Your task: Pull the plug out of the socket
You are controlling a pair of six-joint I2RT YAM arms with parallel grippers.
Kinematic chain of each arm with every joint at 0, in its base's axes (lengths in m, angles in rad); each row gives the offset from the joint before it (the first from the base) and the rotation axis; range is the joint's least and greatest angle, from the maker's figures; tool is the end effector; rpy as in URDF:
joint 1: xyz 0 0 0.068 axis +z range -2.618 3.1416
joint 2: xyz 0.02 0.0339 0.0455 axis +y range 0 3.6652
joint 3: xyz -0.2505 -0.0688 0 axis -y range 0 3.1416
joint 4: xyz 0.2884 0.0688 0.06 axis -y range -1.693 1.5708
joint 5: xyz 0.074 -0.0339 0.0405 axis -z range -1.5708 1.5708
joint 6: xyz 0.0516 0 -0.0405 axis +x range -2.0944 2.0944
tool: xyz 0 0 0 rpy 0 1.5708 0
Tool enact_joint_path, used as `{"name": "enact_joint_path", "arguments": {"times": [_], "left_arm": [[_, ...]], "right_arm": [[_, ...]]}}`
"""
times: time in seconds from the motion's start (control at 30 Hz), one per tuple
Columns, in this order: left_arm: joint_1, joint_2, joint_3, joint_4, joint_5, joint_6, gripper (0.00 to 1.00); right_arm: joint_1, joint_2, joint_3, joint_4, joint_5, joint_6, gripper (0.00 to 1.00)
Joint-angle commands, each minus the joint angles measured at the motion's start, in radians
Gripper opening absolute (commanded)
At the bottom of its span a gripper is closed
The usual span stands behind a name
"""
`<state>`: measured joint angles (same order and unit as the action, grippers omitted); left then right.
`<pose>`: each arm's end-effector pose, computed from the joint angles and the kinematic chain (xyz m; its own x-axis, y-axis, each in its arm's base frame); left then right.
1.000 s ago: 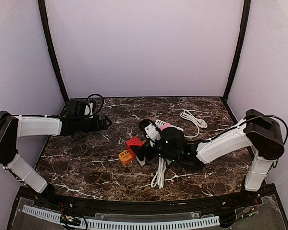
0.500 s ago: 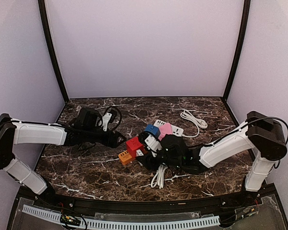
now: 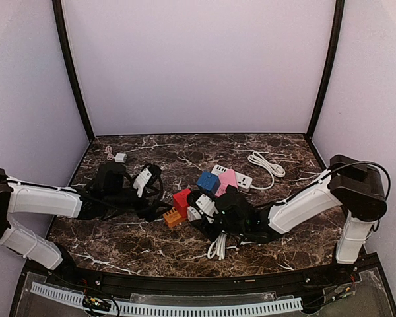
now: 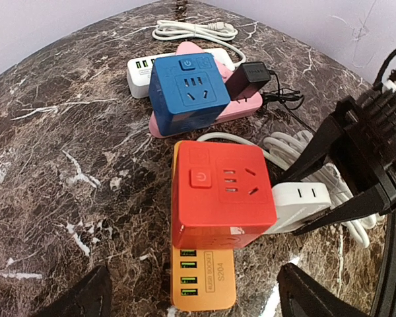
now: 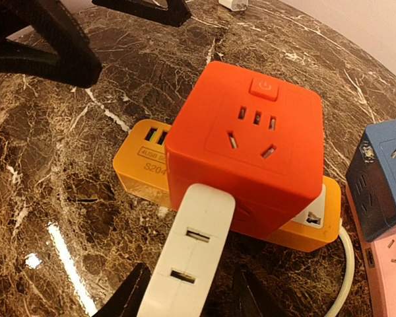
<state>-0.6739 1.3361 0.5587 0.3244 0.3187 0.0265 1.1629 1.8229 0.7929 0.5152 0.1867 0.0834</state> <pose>0.2399 -0.2123 0.1438 -0.3203 0.2880 -0.9025 0.8215 0.5588 -0.1133 0.1639 0.3551 0.0783 -0.2644 -0.4056 -0.8750 -0.8187 0.5739 -0.0186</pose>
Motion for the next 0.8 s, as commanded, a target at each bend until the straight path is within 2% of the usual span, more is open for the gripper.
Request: {"name": "enact_joint_path", "arguments": {"times": [0.0,0.27,0.53,0.77], "left_arm": [[-0.01,0.012,-0.039,0.139,0.027,0.132,0.88],[-0.057,0.168,0.04,0.152,0.029,0.223,0.89],[-0.072,0.236,0.062,0.251,0.031,0.21,0.9],[-0.083,0.28,0.099,0.263,0.013,0.184,0.81]], "right_arm": [[0.01,0.025,0.031,0.005,0.023,-0.007,0.39],[0.011,0.021,0.04,-0.003,0.031,-0.016,0.29],[0.011,0.017,0.037,-0.009,0.035,-0.014,0.16],[0.012,0.018,0.035,-0.016,0.051,-0.004,0.08]]}}
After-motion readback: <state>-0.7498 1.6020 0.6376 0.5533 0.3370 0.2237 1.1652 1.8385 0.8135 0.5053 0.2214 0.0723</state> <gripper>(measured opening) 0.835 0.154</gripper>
